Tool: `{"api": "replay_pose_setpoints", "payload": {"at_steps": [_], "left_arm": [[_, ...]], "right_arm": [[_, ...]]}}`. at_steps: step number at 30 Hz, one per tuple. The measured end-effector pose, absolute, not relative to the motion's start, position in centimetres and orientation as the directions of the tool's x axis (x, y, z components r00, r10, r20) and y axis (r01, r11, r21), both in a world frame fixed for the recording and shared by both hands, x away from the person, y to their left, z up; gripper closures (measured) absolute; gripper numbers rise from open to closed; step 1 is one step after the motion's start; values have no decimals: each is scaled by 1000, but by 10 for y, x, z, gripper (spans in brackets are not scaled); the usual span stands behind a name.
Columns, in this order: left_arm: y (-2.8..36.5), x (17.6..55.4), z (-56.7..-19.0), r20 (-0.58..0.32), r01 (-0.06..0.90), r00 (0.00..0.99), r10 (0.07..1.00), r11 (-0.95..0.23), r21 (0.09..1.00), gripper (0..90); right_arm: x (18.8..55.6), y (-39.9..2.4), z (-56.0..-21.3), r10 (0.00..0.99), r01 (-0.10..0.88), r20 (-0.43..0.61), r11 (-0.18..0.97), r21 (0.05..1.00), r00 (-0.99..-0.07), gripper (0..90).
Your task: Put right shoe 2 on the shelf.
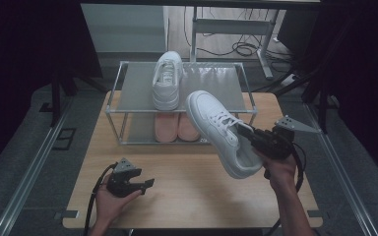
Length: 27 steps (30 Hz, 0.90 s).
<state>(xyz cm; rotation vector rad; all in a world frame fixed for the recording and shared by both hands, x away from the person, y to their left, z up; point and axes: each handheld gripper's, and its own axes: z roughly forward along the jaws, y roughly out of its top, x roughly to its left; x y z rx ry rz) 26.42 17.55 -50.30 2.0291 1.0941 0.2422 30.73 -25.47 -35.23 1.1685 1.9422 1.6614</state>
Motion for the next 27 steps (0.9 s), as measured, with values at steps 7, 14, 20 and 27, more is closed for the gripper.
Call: {"api": "replay_pose_setpoints", "payload": {"at_steps": [7, 14, 20, 27], "left_arm": [[175, 264, -503, -194, 617, 608, 769, -304, 726, 335], [174, 264, -503, -192, 617, 609, 769, -308, 724, 335], [175, 264, -503, -193, 616, 608, 770, -304, 727, 335], [176, 265, -503, -189, 616, 608, 771, -307, 726, 335]], "right_arm": [[320, -250, -343, 765, 367, 248, -16, 930, -594, 809], [336, -246, -329, 779, 359, 241, -22, 933, -579, 811], [351, -238, -315, 797, 348, 223, -18, 937, -561, 813], [371, -228, -306, 822, 354, 208, -8, 935, -530, 813]]}}
